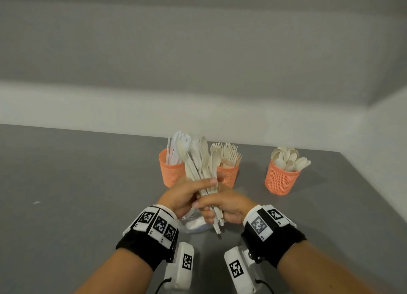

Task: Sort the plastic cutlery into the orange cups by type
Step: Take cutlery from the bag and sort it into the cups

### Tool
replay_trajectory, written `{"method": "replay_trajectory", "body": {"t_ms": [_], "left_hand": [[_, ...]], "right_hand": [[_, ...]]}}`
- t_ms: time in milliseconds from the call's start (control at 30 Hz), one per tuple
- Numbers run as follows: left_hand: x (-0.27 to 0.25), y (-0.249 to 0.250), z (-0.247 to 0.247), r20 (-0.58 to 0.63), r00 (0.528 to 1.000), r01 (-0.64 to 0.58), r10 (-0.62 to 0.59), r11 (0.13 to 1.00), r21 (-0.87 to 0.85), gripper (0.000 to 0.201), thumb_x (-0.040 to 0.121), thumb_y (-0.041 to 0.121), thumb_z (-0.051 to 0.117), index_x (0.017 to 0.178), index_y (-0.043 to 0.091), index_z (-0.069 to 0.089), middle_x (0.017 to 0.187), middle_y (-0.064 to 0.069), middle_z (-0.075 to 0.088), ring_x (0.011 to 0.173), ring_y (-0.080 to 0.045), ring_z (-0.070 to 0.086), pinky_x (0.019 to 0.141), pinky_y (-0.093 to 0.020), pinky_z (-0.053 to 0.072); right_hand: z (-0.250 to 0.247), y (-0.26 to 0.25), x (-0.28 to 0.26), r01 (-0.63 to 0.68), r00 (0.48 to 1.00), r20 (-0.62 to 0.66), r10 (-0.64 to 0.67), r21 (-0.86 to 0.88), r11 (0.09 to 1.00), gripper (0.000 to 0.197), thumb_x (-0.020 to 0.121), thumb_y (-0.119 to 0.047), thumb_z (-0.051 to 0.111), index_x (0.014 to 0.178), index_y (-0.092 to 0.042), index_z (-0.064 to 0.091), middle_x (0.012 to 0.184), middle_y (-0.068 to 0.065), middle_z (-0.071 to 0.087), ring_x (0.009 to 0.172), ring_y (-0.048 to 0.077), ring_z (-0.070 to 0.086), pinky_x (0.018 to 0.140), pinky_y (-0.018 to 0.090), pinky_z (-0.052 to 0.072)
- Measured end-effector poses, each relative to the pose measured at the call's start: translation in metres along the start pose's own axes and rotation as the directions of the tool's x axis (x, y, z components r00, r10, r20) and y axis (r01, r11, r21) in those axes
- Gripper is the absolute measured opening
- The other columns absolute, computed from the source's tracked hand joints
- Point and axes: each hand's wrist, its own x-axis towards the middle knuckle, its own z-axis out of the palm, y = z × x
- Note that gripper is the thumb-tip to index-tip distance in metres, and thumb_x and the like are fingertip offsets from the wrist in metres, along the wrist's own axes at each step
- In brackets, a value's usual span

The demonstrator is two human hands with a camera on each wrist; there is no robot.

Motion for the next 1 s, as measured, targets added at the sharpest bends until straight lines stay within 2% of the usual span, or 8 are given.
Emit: {"method": "replay_trajectory", "body": {"t_ms": [167, 300, 367, 433, 600, 767, 933, 1000], "left_hand": [[0.007, -0.006, -0.005, -0.105, 0.993, 0.054, -0.059, 0.997, -0.053, 0.010, 0.076, 0.009, 0.063, 0.082, 0.006, 0.070, 0.095, -0.017, 0.068, 0.086, -0.023, 0.067, 0.072, -0.031, 0.056], [0.018, -0.018, -0.029, -0.269, 0.961, -0.012, -0.064, 0.962, -0.272, 0.014, 0.086, 0.002, 0.057, 0.098, 0.009, 0.060, 0.071, -0.005, 0.066, 0.078, -0.018, 0.066, 0.081, -0.039, 0.055], [0.023, -0.021, -0.035, -0.303, 0.950, -0.032, -0.077, 0.940, -0.339, 0.014, 0.086, 0.003, 0.057, 0.099, 0.008, 0.055, 0.071, -0.005, 0.060, 0.069, -0.016, 0.064, 0.069, -0.035, 0.059], [0.025, -0.024, -0.037, -0.287, 0.954, -0.038, -0.086, 0.916, -0.400, 0.006, 0.087, 0.008, 0.056, 0.092, 0.005, 0.053, 0.071, -0.008, 0.056, 0.070, -0.020, 0.062, 0.068, -0.036, 0.059], [0.020, -0.017, -0.026, -0.189, 0.979, -0.004, -0.082, 0.910, -0.415, 0.027, 0.097, 0.018, 0.040, 0.079, 0.005, 0.056, 0.064, -0.006, 0.061, 0.061, -0.017, 0.065, 0.061, -0.028, 0.058], [0.016, -0.012, -0.025, -0.122, 0.990, 0.011, -0.066, 0.915, -0.403, 0.046, 0.099, 0.020, 0.034, 0.073, 0.006, 0.070, 0.065, -0.009, 0.064, 0.062, -0.019, 0.066, 0.067, -0.031, 0.056], [0.020, -0.003, -0.029, -0.160, 0.982, 0.028, -0.101, 0.913, -0.408, 0.031, 0.099, 0.022, 0.036, 0.085, 0.005, 0.058, 0.070, -0.009, 0.063, 0.067, -0.021, 0.065, 0.076, -0.037, 0.051], [0.021, -0.002, -0.030, -0.174, 0.977, 0.045, -0.127, 0.909, -0.415, 0.030, 0.098, 0.026, 0.038, 0.087, 0.007, 0.059, 0.075, -0.008, 0.062, 0.071, -0.020, 0.063, 0.076, -0.036, 0.053]], "right_hand": [[0.004, -0.001, 0.002, -0.020, 0.999, -0.046, 0.016, -0.075, 0.997, 0.007, 0.088, -0.010, 0.060, 0.082, -0.006, 0.061, 0.058, 0.006, 0.056, 0.046, 0.010, 0.059, 0.049, 0.023, 0.054], [-0.014, 0.010, 0.020, -0.022, 0.979, -0.189, -0.079, -0.480, 0.877, 0.040, 0.083, -0.040, 0.065, 0.105, -0.007, 0.061, 0.097, 0.008, 0.068, 0.088, 0.018, 0.067, 0.084, 0.033, 0.056], [-0.020, 0.008, 0.017, 0.078, 0.846, -0.367, -0.386, -0.631, 0.772, 0.027, 0.079, -0.032, 0.071, 0.091, -0.011, 0.059, 0.087, 0.001, 0.061, 0.079, 0.011, 0.057, 0.076, 0.022, 0.049], [-0.015, 0.002, 0.013, 0.248, 0.733, -0.328, -0.596, -0.687, 0.683, 0.015, 0.078, -0.019, 0.073, 0.080, -0.014, 0.059, 0.077, -0.002, 0.055, 0.066, 0.003, 0.048, 0.064, 0.012, 0.043], [-0.004, 0.000, 0.014, 0.249, 0.823, -0.131, -0.552, -0.791, 0.558, 0.017, 0.080, -0.017, 0.071, 0.088, -0.005, 0.062, 0.073, -0.003, 0.046, 0.064, 0.010, 0.043, 0.063, 0.010, 0.039], [-0.007, 0.001, 0.017, 0.255, 0.809, -0.073, -0.584, -0.851, 0.460, 0.014, 0.086, -0.016, 0.062, 0.097, -0.010, 0.055, 0.069, -0.010, 0.039, 0.063, 0.006, 0.037, 0.067, 0.024, 0.039], [-0.002, -0.003, 0.021, 0.312, 0.718, -0.054, -0.694, -0.866, 0.390, 0.012, 0.086, -0.016, 0.062, 0.097, -0.011, 0.060, 0.080, -0.012, 0.043, 0.072, 0.005, 0.045, 0.069, 0.018, 0.042], [-0.001, -0.003, 0.023, 0.308, 0.735, -0.038, -0.677, -0.871, 0.383, 0.011, 0.085, -0.017, 0.064, 0.092, -0.008, 0.064, 0.079, -0.007, 0.047, 0.070, 0.009, 0.048, 0.068, 0.020, 0.042]]}}
